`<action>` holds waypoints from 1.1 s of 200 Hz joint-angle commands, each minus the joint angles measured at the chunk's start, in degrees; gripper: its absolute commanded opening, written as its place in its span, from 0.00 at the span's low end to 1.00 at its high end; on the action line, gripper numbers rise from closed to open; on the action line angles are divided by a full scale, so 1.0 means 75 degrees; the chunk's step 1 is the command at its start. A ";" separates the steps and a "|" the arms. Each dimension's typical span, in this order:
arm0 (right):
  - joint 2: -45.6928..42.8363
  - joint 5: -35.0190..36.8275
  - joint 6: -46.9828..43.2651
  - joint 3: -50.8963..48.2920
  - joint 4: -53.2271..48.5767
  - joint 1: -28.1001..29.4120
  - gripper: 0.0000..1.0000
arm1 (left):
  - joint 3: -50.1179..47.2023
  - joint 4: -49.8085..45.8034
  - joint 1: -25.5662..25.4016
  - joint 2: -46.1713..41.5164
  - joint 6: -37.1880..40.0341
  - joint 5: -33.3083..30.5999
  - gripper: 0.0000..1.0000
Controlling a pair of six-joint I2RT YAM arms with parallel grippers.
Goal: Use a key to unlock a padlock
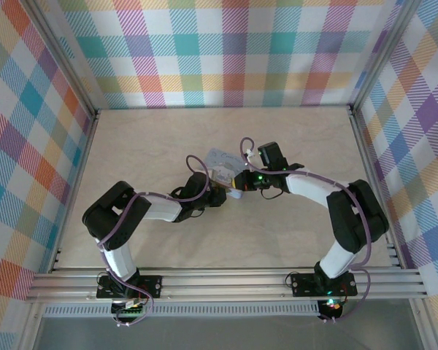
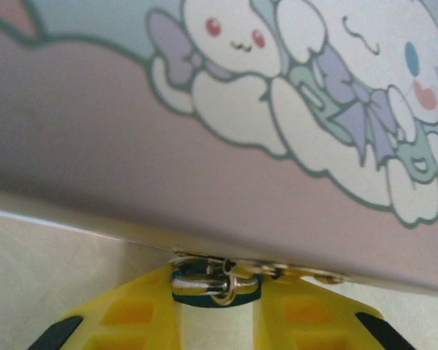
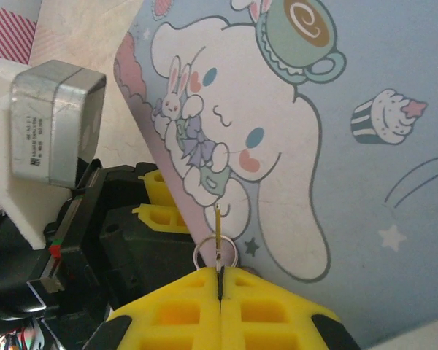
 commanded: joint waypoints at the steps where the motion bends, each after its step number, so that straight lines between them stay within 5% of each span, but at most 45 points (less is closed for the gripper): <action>1: -0.0807 0.0250 -0.0504 0.0042 -0.0207 0.0061 0.00 | 0.0066 -0.0038 -0.0136 -0.0549 -0.0149 0.0275 0.22; 93: -0.2469 0.1316 -0.1680 -0.1589 -0.0695 0.0663 0.00 | 0.0570 -0.1306 -0.0132 -0.1447 -0.0809 0.1268 0.20; 220: -0.1365 0.2166 -0.2030 -0.1688 0.0043 0.1469 0.00 | 0.1098 -0.2110 -0.0122 -0.1597 -0.1279 0.1648 0.19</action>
